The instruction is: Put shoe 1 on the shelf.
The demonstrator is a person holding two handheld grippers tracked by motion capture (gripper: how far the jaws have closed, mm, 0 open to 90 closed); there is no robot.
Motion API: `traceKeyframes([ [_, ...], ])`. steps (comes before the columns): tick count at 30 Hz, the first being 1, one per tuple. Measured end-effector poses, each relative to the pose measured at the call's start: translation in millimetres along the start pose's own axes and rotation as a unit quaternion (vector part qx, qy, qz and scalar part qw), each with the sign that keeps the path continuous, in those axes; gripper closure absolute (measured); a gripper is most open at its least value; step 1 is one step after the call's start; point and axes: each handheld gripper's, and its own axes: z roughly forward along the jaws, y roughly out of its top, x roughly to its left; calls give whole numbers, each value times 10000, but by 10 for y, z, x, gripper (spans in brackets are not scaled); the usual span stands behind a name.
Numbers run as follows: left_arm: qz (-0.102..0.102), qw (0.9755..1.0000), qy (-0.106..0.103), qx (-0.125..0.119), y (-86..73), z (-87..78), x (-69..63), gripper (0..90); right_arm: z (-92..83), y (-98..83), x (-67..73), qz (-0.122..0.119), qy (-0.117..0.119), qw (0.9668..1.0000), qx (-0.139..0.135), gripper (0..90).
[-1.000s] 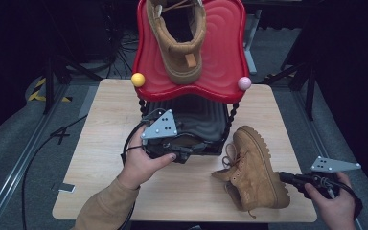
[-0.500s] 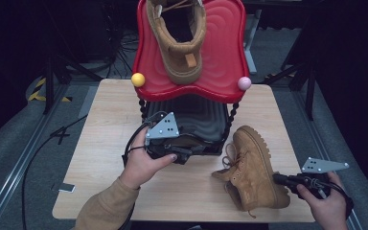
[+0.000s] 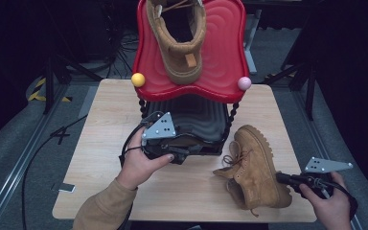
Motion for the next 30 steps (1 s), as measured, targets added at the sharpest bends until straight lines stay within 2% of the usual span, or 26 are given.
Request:
traceKeyframes([
  [6,1,10000,34,-46,-1,-8,12,358,-104,-76,-134,177,-287,9994,-102,900],
  [9,36,10000,57,-28,4,-18,22,358,-114,-98,-160,280,-252,9992,-154,900],
  [12,-33,9999,80,-68,0,-22,22,358,-117,-94,-174,325,-268,9990,-130,900],
  [15,-26,9999,74,-63,-6,-13,23,359,-137,-99,-187,287,-493,9984,-41,900],
  [17,-30,10000,60,-28,-7,-13,18,358,-157,-125,-220,354,-685,9970,8,900],
  [18,-27,10000,57,-20,-7,-11,16,358,-168,-150,-249,386,-940,9947,134,900],
  [20,-33,10000,57,-21,-10,-8,13,358,-179,-162,-266,412,-1034,9936,185,900],
  [22,20,10000,58,4,-11,-11,26,358,-240,-183,-304,440,-1141,9924,111,900],
  [23,-27,10000,55,-19,-13,-6,25,358,-276,-188,-316,409,-1319,9903,164,900],
  [24,-25,10000,53,-26,-15,-1,29,358,-323,-204,-344,399,-1559,9867,234,900],
  [25,-46,10000,55,-8,-17,-1,28,359,-346,-237,-378,415,-1740,9829,444,900],
  [26,-44,10000,54,-10,-19,4,29,359,-356,-273,-409,477,-1677,9839,403,900],
  [27,-52,10000,54,-4,-19,7,28,358,-367,-318,-447,622,-1464,9871,180,900],
  [28,-52,10000,53,-7,-18,9,27,359,-373,-346,-475,677,-1437,9872,149,900],
  [30,-70,10000,45,-11,-17,11,22,359,-386,-346,-486,643,-1525,9860,182,900],
])
